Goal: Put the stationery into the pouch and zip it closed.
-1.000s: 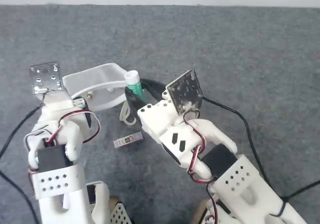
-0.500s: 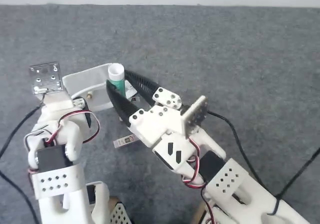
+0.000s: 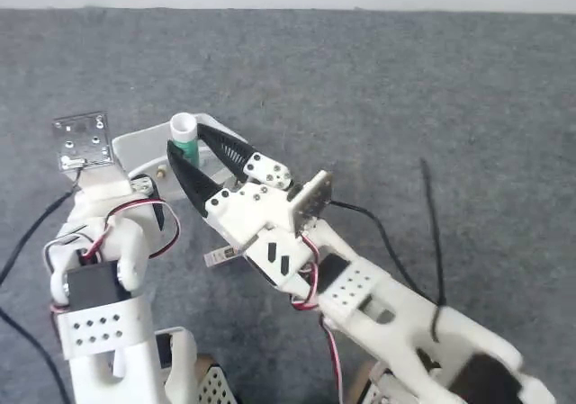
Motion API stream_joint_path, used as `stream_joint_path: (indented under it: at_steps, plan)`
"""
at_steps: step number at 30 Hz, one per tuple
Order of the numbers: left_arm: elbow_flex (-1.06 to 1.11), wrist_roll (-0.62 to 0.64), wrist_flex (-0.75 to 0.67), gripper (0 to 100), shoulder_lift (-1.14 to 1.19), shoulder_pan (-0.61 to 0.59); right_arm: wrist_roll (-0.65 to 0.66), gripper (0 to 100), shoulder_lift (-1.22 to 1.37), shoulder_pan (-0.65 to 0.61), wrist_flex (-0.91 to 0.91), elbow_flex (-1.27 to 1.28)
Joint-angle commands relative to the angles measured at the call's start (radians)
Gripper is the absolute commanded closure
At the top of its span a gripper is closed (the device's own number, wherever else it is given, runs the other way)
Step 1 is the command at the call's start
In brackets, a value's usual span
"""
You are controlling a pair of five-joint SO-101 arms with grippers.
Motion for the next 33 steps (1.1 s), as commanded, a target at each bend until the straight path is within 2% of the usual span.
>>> stream_joint_path:
  at_steps: [1,7,10,14,17,28,33]
  plan:
    - [-0.041,-0.011,-0.003,99,-0.003,0.005,0.009,99.1,0.084,-0.002,-0.116,-0.018]
    - [-0.041,-0.011,0.000,99,-0.003,0.005,0.035,99.1,0.257,0.004,-0.249,-0.041]
    - [-0.041,-0.011,0.002,99,-0.003,0.003,0.117,99.1,0.355,0.019,-0.369,-0.057]
    - [-0.041,-0.011,0.002,99,-0.003,0.003,0.244,99.1,0.490,0.018,-0.650,-0.055]
    - [-0.041,-0.011,0.002,99,-0.003,0.003,0.344,99.1,0.582,0.002,-0.792,-0.060]
    - [-0.025,-0.012,-0.003,99,-0.003,0.003,0.385,98.0,0.694,-0.007,-0.811,-0.106]
    - [-0.025,-0.012,-0.003,99,-0.003,0.003,0.387,83.6,0.691,-0.008,-0.808,-0.078]
